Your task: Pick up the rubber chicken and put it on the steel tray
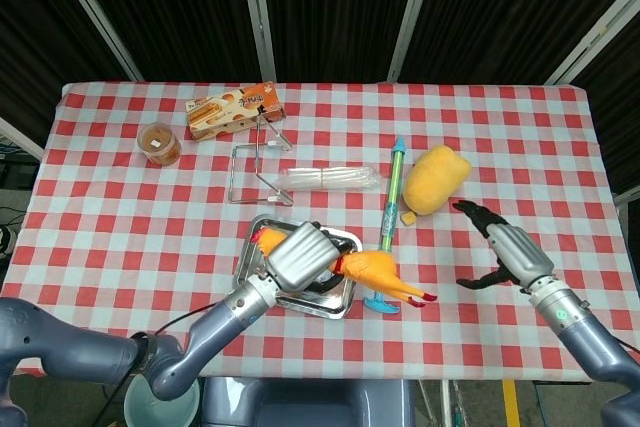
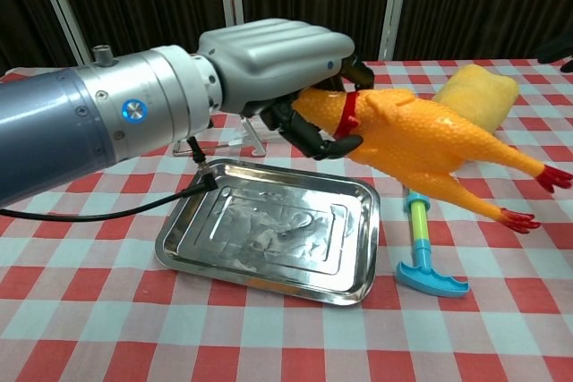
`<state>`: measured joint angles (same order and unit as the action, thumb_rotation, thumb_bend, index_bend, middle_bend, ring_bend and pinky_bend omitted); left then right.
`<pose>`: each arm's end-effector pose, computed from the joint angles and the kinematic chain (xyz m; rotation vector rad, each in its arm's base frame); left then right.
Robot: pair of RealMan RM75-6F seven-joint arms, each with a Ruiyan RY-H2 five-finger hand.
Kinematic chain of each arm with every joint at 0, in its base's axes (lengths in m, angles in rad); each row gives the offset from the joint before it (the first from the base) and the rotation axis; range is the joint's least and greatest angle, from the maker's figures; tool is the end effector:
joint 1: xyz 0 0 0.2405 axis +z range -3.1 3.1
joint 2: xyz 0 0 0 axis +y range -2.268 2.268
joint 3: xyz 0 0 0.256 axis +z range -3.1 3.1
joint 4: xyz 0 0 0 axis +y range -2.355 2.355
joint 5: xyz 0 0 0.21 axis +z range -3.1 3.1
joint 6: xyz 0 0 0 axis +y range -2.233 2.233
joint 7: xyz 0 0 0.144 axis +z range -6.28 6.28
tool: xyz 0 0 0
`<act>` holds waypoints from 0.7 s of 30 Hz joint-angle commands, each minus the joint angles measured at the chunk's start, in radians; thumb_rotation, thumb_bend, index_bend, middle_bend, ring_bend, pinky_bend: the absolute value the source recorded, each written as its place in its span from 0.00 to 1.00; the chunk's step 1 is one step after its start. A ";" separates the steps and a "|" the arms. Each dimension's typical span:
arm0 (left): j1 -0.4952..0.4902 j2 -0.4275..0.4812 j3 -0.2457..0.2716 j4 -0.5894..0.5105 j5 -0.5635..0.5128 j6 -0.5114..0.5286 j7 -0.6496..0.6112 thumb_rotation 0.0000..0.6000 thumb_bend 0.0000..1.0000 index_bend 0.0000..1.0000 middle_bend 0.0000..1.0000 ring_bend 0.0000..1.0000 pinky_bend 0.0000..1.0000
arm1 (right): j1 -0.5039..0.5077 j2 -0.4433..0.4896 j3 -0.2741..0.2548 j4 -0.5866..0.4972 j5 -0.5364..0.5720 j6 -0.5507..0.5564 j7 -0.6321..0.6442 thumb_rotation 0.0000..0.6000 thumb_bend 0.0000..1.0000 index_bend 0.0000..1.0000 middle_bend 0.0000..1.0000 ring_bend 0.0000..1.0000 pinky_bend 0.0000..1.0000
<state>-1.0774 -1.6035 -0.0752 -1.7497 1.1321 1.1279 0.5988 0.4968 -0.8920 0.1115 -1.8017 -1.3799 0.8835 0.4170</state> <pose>0.0019 0.2884 -0.0355 -2.1965 -0.5242 -1.1793 -0.2313 -0.2867 0.1496 1.6535 -1.4200 0.9798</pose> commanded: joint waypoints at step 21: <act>0.228 -0.094 0.088 0.249 0.126 -0.046 -0.444 1.00 0.48 0.42 0.47 0.39 0.30 | -0.088 -0.048 0.029 0.100 -0.017 0.182 0.145 1.00 0.08 0.00 0.00 0.00 0.09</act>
<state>-0.8580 -1.6989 0.0098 -1.5026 1.2531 1.0820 0.1613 0.4102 -0.9372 0.1392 -1.7038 -1.3975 1.0639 0.5596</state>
